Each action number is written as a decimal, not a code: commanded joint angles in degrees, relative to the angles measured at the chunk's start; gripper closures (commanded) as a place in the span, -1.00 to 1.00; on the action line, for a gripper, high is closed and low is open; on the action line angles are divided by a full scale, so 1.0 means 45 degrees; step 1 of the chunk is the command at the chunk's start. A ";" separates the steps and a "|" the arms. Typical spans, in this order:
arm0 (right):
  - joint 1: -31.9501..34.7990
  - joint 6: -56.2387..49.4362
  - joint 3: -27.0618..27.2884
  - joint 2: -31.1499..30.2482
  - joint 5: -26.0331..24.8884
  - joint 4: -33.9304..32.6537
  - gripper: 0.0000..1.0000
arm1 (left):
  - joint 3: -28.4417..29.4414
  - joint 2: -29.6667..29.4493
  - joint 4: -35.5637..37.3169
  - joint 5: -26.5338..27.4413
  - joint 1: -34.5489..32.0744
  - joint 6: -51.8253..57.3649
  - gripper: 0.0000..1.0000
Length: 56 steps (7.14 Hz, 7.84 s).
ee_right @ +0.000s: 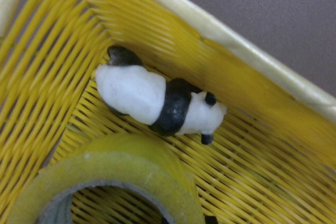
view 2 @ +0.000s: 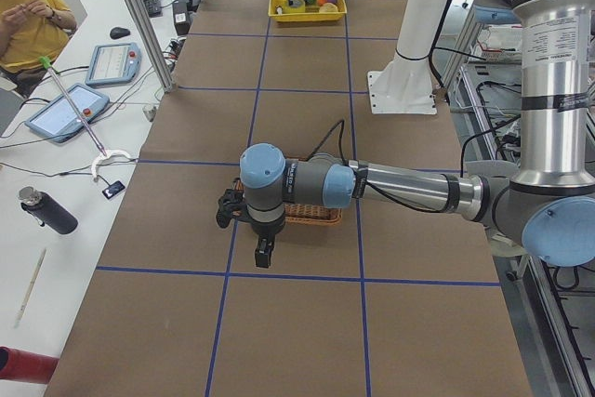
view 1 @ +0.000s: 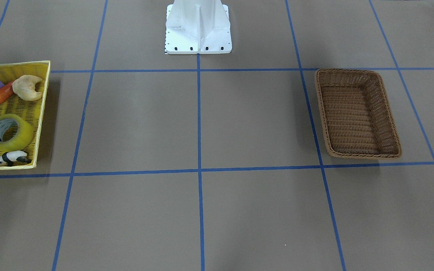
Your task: Move tape to another basket
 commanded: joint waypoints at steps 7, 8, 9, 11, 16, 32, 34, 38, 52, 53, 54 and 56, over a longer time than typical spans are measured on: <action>0.0944 0.3144 0.2300 0.2588 0.0057 -0.0153 1.00 | -0.1410 0.0018 -0.0920 -0.0020 -0.0011 0.0039 -0.96; 0.0285 0.4604 0.2280 0.3505 -0.0001 -0.0115 1.00 | -0.1392 -0.0001 -0.1777 -0.0039 -0.0011 0.0059 -0.96; -0.0476 0.6108 0.2222 0.4345 -0.0117 -0.0076 1.00 | -0.1334 0.0057 -0.3004 -0.0020 0.0008 0.0059 -0.96; -0.1940 0.9114 0.2280 0.5811 -0.1146 0.0003 1.00 | -0.0013 -0.0795 -0.4654 -0.0115 0.0028 -0.0097 -0.96; -0.5576 1.3421 0.1135 0.9229 -0.6926 0.0119 1.00 | 0.0502 -0.1987 -0.7567 -0.1775 0.1178 -0.1416 -0.96; -0.7123 1.4775 -0.2290 1.1503 -0.8927 0.4764 1.00 | 0.2026 -0.6524 -1.4832 0.0528 0.7547 -1.3066 -0.97; -0.7358 1.4794 -0.1534 1.0824 -0.8908 0.4769 1.00 | 0.1967 -0.6486 -1.4891 0.0507 0.7528 -1.3086 -0.97; -0.7749 1.4755 -0.0005 0.9627 -0.8908 0.4749 1.00 | 0.1928 -0.6368 -1.4950 0.0507 0.7489 -1.3105 -0.97; -0.7983 1.4775 -0.0005 0.9823 -0.9572 0.4749 1.00 | 0.1986 -0.6466 -1.5807 -0.0430 0.7742 -1.3691 0.66; -0.7983 1.4775 -0.0005 0.9823 -0.9572 0.4768 1.00 | 0.1987 -0.6447 -1.5809 -0.0430 0.7820 -1.3711 1.00; -0.7983 1.4794 0.0014 0.9803 -0.9572 0.4769 -0.94 | 0.1987 -0.6446 -1.5809 -0.0449 0.7840 -1.3711 1.00; -0.7983 1.5687 0.0461 0.9725 -0.9455 0.4711 -0.99 | 0.2026 -0.6427 -1.5809 -0.0430 0.7840 -1.3711 1.00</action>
